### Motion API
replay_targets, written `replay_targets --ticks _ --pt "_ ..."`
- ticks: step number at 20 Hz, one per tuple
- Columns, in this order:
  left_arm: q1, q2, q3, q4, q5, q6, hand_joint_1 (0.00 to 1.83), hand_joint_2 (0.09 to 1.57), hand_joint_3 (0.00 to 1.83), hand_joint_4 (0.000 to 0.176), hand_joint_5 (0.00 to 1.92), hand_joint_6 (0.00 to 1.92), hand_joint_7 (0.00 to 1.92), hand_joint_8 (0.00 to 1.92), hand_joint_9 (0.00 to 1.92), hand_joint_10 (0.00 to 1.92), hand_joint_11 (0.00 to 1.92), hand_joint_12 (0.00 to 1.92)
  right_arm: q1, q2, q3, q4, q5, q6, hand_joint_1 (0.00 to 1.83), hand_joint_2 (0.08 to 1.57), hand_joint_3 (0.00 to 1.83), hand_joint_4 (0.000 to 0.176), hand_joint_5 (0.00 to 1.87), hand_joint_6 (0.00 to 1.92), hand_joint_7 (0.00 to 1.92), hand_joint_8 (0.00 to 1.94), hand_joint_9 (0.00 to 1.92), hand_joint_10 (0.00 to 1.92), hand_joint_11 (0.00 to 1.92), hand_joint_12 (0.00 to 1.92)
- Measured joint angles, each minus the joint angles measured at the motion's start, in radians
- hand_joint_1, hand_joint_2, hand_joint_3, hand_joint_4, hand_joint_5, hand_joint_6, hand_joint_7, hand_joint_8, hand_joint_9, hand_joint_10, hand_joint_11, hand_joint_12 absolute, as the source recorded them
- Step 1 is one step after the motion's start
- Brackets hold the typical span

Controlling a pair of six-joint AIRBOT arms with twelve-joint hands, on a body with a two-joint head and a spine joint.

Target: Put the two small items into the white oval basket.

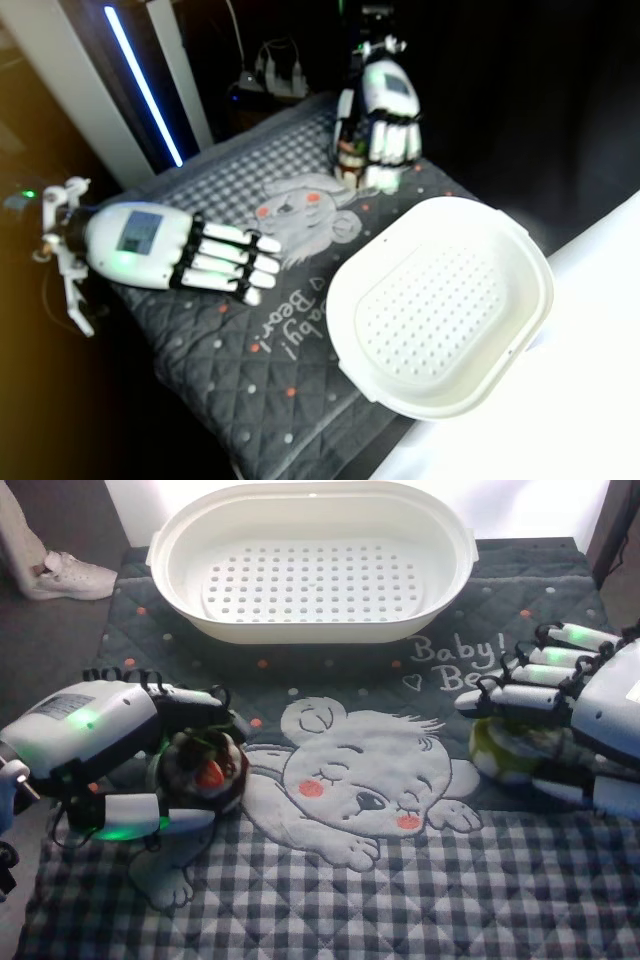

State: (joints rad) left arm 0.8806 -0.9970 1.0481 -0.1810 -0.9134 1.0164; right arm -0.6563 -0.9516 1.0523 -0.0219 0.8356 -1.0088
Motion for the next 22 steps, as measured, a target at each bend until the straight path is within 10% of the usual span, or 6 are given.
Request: replay_targets --ticks 6,7,12,15,19,22 --pt "0.010 0.005 -0.013 0.000 -0.009 0.005 1.10 1.32 0.00 0.022 0.63 1.52 0.62 1.63 0.60 1.92 0.70 1.92 0.003 0.001 0.000 -0.001 -0.007 0.002 1.06 1.38 0.00 0.028 0.56 1.69 0.60 1.67 0.68 1.92 0.69 1.92" --pt "0.012 0.017 -0.023 0.002 -0.019 0.006 1.11 1.31 0.00 0.012 0.65 1.48 0.62 1.65 0.58 1.92 0.66 1.92 0.003 0.003 0.000 -0.004 -0.004 0.011 1.22 1.36 0.00 0.000 0.56 1.74 0.53 1.67 0.57 1.80 0.66 1.92" --pt "-0.031 0.104 -0.061 0.034 -0.189 0.011 1.12 1.31 0.00 0.000 0.60 1.49 0.66 1.62 0.53 1.88 0.59 1.92 0.137 0.031 0.000 -0.033 0.040 0.026 1.26 1.37 0.00 0.000 0.45 1.76 0.55 1.71 0.57 1.77 0.62 1.92" --pt "-0.136 0.098 -0.024 0.066 -0.235 0.011 1.11 1.31 0.00 0.000 0.58 1.54 0.68 1.58 0.59 1.83 0.64 1.92 0.201 0.024 0.008 -0.056 0.055 -0.014 1.13 1.43 0.00 0.000 0.55 1.55 0.64 1.81 0.94 1.92 1.04 1.92" --pt "-0.346 -0.011 0.112 0.027 -0.129 0.020 1.11 1.32 0.00 0.001 0.58 1.54 0.65 1.61 0.64 1.91 0.77 1.92 0.354 -0.072 0.114 -0.045 -0.064 -0.041 1.28 1.42 0.00 0.000 0.66 1.91 0.58 1.73 0.89 1.92 1.06 1.92" --pt "-0.487 -0.113 0.241 0.000 0.039 0.029 1.08 1.35 0.01 0.008 0.54 1.61 0.59 1.72 0.59 1.92 0.69 1.92 0.470 -0.154 0.170 0.014 -0.175 -0.213 1.23 1.44 0.00 0.000 0.52 1.73 0.52 1.71 0.67 1.82 0.96 1.92"
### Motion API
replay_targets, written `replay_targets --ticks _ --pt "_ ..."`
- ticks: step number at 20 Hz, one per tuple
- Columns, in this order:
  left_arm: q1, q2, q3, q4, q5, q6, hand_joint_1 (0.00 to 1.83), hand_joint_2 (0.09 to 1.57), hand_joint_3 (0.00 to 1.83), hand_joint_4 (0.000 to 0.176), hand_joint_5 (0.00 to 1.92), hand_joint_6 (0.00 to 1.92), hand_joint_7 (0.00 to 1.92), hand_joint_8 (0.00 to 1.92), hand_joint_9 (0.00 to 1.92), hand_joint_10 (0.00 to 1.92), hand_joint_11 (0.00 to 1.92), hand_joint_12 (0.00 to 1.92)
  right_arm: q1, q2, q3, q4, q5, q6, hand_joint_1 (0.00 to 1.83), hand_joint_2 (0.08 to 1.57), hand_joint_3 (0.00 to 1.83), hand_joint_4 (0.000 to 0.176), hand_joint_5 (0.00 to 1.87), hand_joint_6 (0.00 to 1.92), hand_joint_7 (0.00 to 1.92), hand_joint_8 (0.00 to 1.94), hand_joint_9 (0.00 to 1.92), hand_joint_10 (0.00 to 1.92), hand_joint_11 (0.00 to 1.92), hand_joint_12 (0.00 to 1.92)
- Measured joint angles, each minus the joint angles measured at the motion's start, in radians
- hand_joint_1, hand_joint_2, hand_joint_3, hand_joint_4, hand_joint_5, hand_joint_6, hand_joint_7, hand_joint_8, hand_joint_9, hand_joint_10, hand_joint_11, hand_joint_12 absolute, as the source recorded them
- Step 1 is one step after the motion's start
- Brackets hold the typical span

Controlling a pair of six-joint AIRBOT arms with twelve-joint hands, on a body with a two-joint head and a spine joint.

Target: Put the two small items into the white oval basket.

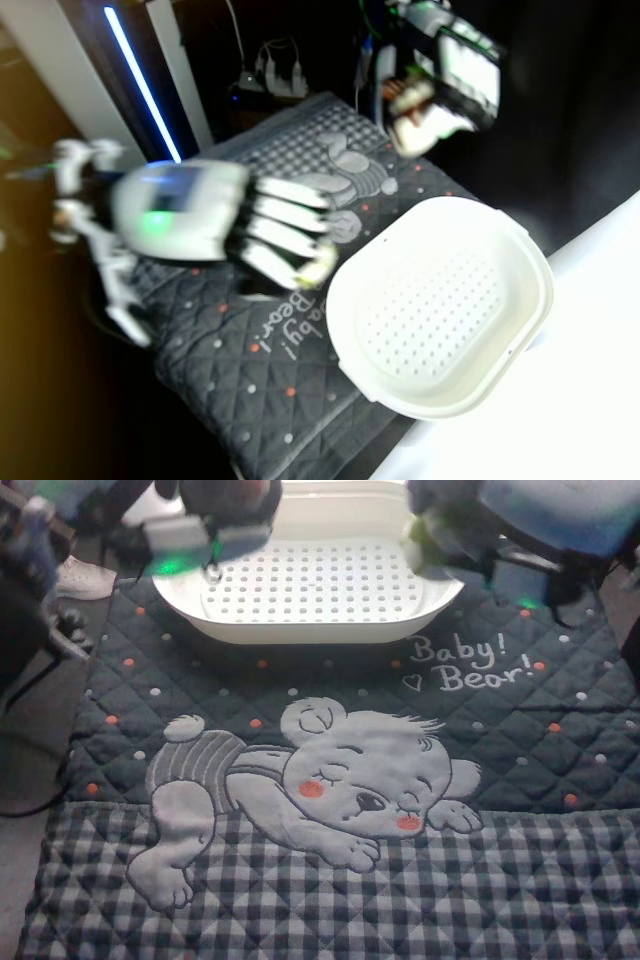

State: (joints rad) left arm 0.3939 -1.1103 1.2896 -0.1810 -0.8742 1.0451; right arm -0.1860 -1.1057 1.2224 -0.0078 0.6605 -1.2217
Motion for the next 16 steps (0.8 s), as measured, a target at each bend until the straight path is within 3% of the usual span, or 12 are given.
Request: replay_targets --ticks 2,4,5,6,7,8,9,10,11,12,13,16 --pt "-0.050 -0.060 0.086 -0.042 0.092 0.027 1.07 1.35 0.00 0.017 0.55 1.61 0.60 1.69 0.60 1.92 0.72 1.92 0.031 -0.070 0.067 0.040 -0.054 -0.032 1.42 1.38 0.00 0.000 0.50 1.89 0.54 1.67 0.64 1.73 0.84 1.92" --pt "-0.076 -0.117 0.168 -0.072 0.183 0.039 1.08 1.35 0.00 0.018 0.56 1.60 0.60 1.68 0.56 1.92 0.71 1.92 0.039 -0.111 0.127 0.084 -0.108 -0.034 1.31 1.38 0.00 0.000 0.51 1.92 0.62 1.66 0.76 1.91 0.85 1.92" --pt "-0.080 -0.138 0.201 -0.082 0.232 0.041 1.08 1.35 0.00 0.007 0.53 1.61 0.62 1.66 0.55 1.92 0.70 1.92 0.042 -0.123 0.150 0.109 -0.127 -0.034 1.30 1.36 0.00 0.000 0.47 1.92 0.62 1.65 0.71 1.92 0.80 1.92" --pt "-0.080 -0.154 0.219 -0.086 0.266 0.045 1.07 1.36 0.00 0.001 0.48 1.68 0.62 1.61 0.48 1.73 0.55 1.92 0.042 -0.129 0.164 0.124 -0.142 -0.034 1.08 1.40 0.00 0.000 0.47 1.77 0.53 1.76 0.47 1.92 0.60 1.92" --pt "-0.080 -0.168 0.230 -0.098 0.311 0.064 1.14 1.23 0.00 0.000 0.26 1.32 0.36 1.26 0.37 1.54 0.37 1.88 0.042 -0.132 0.177 0.139 -0.158 -0.035 0.99 1.37 0.00 0.000 0.52 1.67 0.26 1.55 0.29 1.79 0.39 1.92" --pt "-0.080 -0.184 0.234 -0.117 0.348 0.100 1.12 1.17 0.00 0.014 0.21 1.05 0.26 0.96 0.23 1.35 0.21 1.83 0.042 -0.132 0.181 0.150 -0.171 -0.036 1.00 1.24 0.00 0.000 0.23 1.27 0.19 1.20 0.20 1.54 0.21 1.88" --pt "-0.080 -0.192 0.236 -0.131 0.367 0.119 1.00 1.11 0.00 0.063 0.17 0.65 0.17 0.47 0.13 0.93 0.04 1.70 0.042 -0.132 0.181 0.150 -0.174 -0.037 0.84 1.21 0.00 0.022 0.11 0.75 0.16 0.65 0.06 1.13 0.04 1.64" --pt "-0.080 -0.201 0.237 -0.137 0.387 0.122 0.84 1.07 0.00 0.126 0.10 0.32 0.07 0.17 0.03 0.60 0.01 1.56 0.042 -0.133 0.180 0.148 -0.175 -0.037 0.68 1.23 0.00 0.056 0.06 0.35 0.12 0.26 0.03 0.60 0.01 1.21" --pt "-0.077 -0.206 0.243 -0.139 0.396 0.130 0.75 1.06 0.00 0.151 0.06 0.15 0.01 0.05 0.00 0.29 0.00 1.35 0.042 -0.134 0.180 0.145 -0.177 -0.037 0.61 1.25 0.00 0.079 0.04 0.11 0.06 0.08 0.04 0.25 0.00 0.86" --pt "-0.076 -0.207 0.248 -0.151 0.402 0.136 0.65 1.01 0.00 0.152 0.01 0.05 0.00 0.01 0.00 0.06 0.00 0.41 0.042 -0.134 0.180 0.146 -0.177 -0.037 0.51 1.27 0.00 0.086 0.01 0.02 0.01 0.02 0.02 0.10 0.00 0.45" --pt "-0.075 -0.207 0.251 -0.180 0.406 0.156 0.64 1.01 0.00 0.152 0.00 0.01 0.00 0.00 0.00 0.01 0.00 0.08 0.042 -0.134 0.181 0.146 -0.178 -0.037 0.49 1.28 0.00 0.093 0.00 0.00 0.00 0.00 0.02 0.03 0.00 0.12" --pt "-0.072 -0.202 0.259 -0.212 0.420 0.187 0.61 1.00 0.00 0.164 0.00 0.00 0.00 0.00 0.00 0.00 0.00 0.00 0.042 -0.135 0.180 0.146 -0.180 -0.037 0.45 1.27 0.00 0.092 0.00 0.00 0.00 0.00 0.00 0.00 0.00 0.00"
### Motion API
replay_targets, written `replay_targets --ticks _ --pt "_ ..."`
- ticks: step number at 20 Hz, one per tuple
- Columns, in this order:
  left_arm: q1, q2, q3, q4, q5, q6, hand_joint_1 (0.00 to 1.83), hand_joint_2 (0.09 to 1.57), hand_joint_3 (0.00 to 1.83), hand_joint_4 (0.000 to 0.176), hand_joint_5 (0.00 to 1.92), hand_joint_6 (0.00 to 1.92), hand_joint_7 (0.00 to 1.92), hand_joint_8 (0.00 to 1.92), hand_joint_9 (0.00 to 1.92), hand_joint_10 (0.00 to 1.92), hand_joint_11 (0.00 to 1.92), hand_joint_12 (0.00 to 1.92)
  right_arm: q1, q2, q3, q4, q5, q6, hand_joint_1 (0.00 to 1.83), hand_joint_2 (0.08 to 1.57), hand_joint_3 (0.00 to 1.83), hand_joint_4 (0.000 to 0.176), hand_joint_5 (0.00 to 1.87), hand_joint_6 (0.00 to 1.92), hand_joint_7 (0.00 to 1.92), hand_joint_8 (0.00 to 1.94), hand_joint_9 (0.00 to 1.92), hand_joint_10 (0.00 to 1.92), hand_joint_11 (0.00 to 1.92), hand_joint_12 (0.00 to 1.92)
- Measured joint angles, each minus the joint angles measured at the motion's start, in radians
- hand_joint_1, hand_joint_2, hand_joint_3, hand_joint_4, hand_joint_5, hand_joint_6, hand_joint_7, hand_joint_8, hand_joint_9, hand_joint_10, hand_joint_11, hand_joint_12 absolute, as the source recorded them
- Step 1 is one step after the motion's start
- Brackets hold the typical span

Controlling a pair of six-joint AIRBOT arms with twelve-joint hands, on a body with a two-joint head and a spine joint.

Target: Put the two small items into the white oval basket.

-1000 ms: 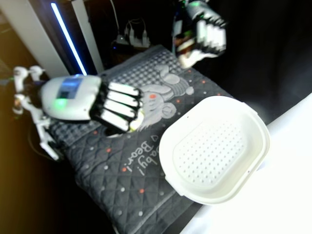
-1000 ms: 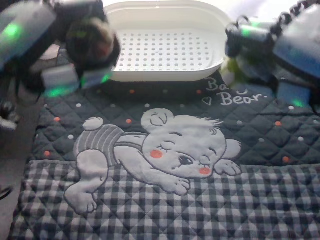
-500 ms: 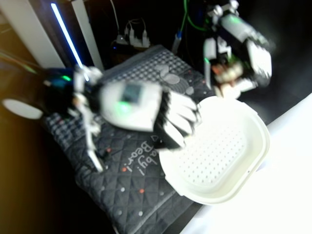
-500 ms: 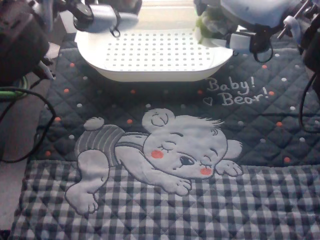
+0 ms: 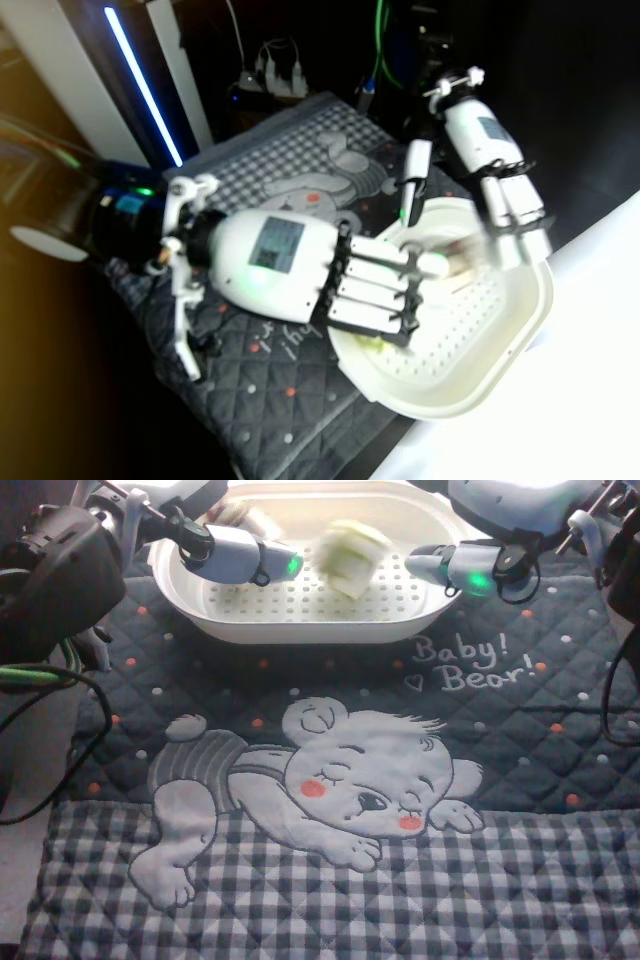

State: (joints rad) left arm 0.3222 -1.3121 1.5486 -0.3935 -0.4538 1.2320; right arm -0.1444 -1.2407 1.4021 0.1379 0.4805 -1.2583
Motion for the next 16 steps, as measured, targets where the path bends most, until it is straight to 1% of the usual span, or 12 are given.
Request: replay_targets --ticks 2,4,5,6,7,8,9,10,11,12,14,16 --pt "0.009 0.006 -0.004 -0.002 0.002 0.001 0.60 1.00 0.00 0.175 0.00 0.00 0.00 0.00 0.00 0.00 0.00 0.00 0.000 0.000 -0.007 0.000 0.000 0.000 0.43 1.26 0.00 0.089 0.00 0.00 0.00 0.00 0.00 0.00 0.00 0.00" --pt "0.025 0.047 -0.064 0.006 -0.020 0.002 0.55 0.97 0.00 0.176 0.00 0.00 0.00 0.00 0.00 0.00 0.00 0.00 0.000 0.021 -0.046 -0.002 -0.003 0.000 0.42 1.23 0.00 0.063 0.00 0.00 0.00 0.00 0.00 0.00 0.02 0.01" --pt "0.030 0.087 -0.127 0.036 -0.048 0.002 0.51 0.94 0.00 0.176 0.00 0.00 0.00 0.00 0.00 0.00 0.00 0.00 0.000 0.063 -0.094 -0.039 -0.007 0.000 0.43 1.19 0.05 0.074 0.00 0.00 0.00 0.00 0.00 0.00 0.00 0.32" --pt "0.036 0.129 -0.181 0.067 -0.090 0.001 0.51 0.94 0.00 0.176 0.00 0.00 0.00 0.00 0.00 0.00 0.00 0.00 0.000 0.109 -0.139 -0.051 0.002 0.000 0.39 1.21 0.01 0.086 0.00 0.00 0.00 0.00 0.06 0.03 0.00 1.03" --pt "0.043 0.160 -0.212 0.089 -0.136 -0.008 0.50 0.95 0.00 0.176 0.00 0.00 0.00 0.00 0.00 0.00 0.00 0.00 0.000 0.145 -0.170 -0.062 0.021 0.001 0.36 1.21 0.00 0.094 0.00 0.00 0.00 0.00 0.07 0.04 0.00 1.34" --pt "0.065 0.204 -0.253 0.115 -0.217 -0.034 0.53 0.97 0.00 0.176 0.00 0.00 0.00 0.00 0.00 0.00 0.00 0.00 0.000 0.209 -0.222 -0.090 0.047 0.001 0.31 1.18 0.00 0.160 0.00 0.00 0.00 0.00 0.08 0.06 0.00 1.52" --pt "0.101 0.252 -0.299 0.128 -0.300 -0.062 0.55 0.98 0.00 0.176 0.00 0.00 0.00 0.00 0.00 0.00 0.00 0.00 0.000 0.272 -0.268 -0.115 0.078 0.001 0.31 1.16 0.00 0.173 0.00 0.00 0.00 0.00 0.10 0.08 0.00 1.58" --pt "0.137 0.291 -0.338 0.141 -0.369 -0.085 0.54 0.98 0.00 0.176 0.00 0.00 0.00 0.00 0.00 0.00 0.00 0.00 0.000 0.322 -0.308 -0.131 0.109 0.000 0.35 1.12 0.00 0.122 0.00 0.00 0.00 0.00 0.02 0.01 0.00 1.21" --pt "0.165 0.315 -0.370 0.153 -0.422 -0.101 0.55 1.00 0.01 0.176 0.00 0.00 0.00 0.00 0.00 0.00 0.00 0.00 0.000 0.360 -0.342 -0.142 0.127 0.001 0.36 1.10 0.00 0.122 0.00 0.00 0.00 0.00 0.00 0.00 0.00 0.56" --pt "0.189 0.340 -0.403 0.170 -0.476 -0.112 0.61 0.99 0.00 0.176 0.00 0.00 0.00 0.00 0.00 0.00 0.00 0.00 0.000 0.389 -0.372 -0.173 0.146 0.017 0.35 1.09 0.00 0.162 0.00 0.00 0.00 0.00 0.00 0.00 0.00 0.11" --pt "0.253 0.390 -0.462 0.203 -0.604 -0.142 0.62 1.01 0.01 0.176 0.00 0.00 0.00 0.00 0.00 0.00 0.00 0.00 0.000 0.426 -0.412 -0.277 0.178 0.131 0.33 1.08 0.00 0.167 0.00 0.00 0.00 0.00 0.00 0.00 0.07 0.04" --pt "0.345 0.439 -0.512 0.208 -0.743 -0.160 0.57 1.01 0.01 0.176 0.00 0.00 0.00 0.00 0.00 0.00 0.00 0.00 -0.078 0.452 -0.427 -0.314 0.267 0.212 0.35 1.05 0.02 0.176 0.00 0.00 0.00 0.00 0.00 0.00 0.00 0.80"
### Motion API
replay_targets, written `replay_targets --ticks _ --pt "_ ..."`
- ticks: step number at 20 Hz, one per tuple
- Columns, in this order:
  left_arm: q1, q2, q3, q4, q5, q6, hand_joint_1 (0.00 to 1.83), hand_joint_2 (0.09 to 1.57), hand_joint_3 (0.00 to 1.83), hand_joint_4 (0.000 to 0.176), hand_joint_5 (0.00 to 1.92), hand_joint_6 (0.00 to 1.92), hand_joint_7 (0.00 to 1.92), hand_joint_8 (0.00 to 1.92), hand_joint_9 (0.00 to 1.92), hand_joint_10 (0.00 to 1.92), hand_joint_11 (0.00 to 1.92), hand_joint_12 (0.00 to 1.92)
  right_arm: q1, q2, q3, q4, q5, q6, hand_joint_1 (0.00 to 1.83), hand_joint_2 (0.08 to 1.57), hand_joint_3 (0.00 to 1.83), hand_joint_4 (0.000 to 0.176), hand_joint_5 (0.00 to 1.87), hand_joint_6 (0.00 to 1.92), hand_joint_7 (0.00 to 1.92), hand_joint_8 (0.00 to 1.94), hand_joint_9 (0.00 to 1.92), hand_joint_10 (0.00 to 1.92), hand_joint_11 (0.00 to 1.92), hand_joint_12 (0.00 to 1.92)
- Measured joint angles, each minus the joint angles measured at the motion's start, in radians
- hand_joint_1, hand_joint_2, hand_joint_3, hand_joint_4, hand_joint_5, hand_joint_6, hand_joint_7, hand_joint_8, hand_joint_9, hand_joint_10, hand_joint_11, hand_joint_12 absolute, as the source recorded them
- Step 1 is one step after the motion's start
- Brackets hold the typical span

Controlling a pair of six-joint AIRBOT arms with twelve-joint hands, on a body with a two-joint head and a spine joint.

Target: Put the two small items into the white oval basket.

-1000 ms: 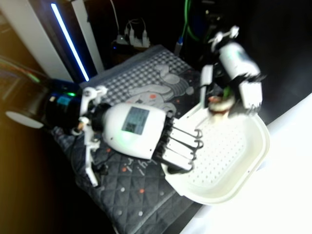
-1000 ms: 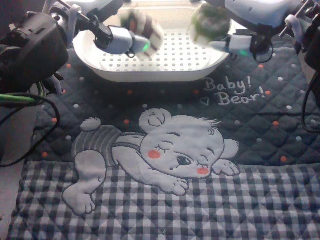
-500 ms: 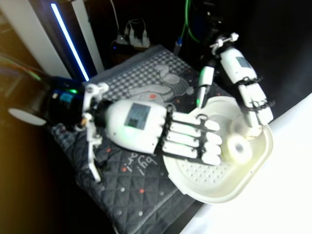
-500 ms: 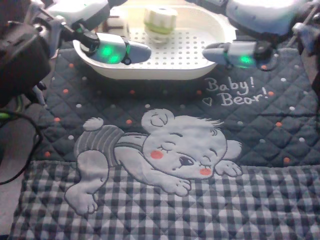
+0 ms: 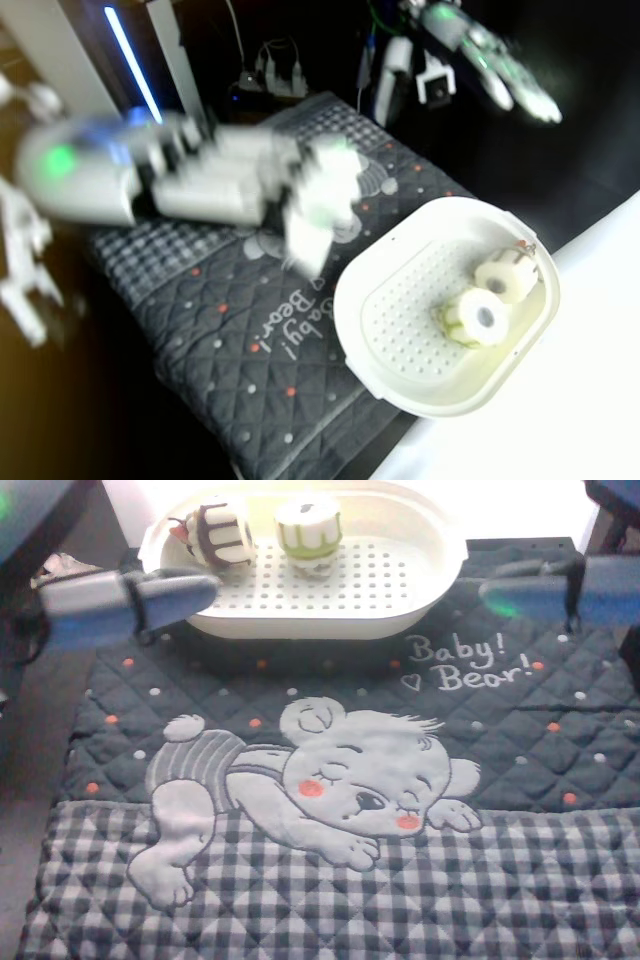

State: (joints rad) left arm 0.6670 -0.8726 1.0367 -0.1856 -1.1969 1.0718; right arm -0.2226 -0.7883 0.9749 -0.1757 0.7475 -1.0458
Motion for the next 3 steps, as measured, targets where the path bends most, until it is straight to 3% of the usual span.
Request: replay_targets --ticks 1,2,3 --pt "0.030 0.011 -0.011 -0.008 -0.039 -0.002 0.58 1.00 0.00 0.176 0.00 0.00 0.00 0.00 0.00 0.00 0.00 0.00 -0.061 0.021 -0.009 0.015 0.040 0.011 0.36 1.05 0.01 0.176 0.00 0.00 0.00 0.00 0.00 0.00 0.00 0.98" --pt "0.068 0.018 -0.017 -0.025 -0.094 -0.024 0.55 0.98 0.00 0.176 0.00 0.00 0.00 0.00 0.00 0.00 0.00 0.00 -0.140 0.044 -0.018 0.041 0.092 0.047 0.36 1.07 0.00 0.150 0.00 0.00 0.00 0.00 0.00 0.00 0.00 0.83" --pt "0.091 0.021 -0.017 -0.033 -0.126 -0.044 0.59 1.02 0.01 0.176 0.00 0.00 0.00 0.00 0.00 0.00 0.00 0.00 -0.176 0.052 -0.019 0.048 0.129 0.080 0.30 1.08 0.00 0.142 0.00 0.00 0.00 0.00 0.00 0.00 0.00 0.70"
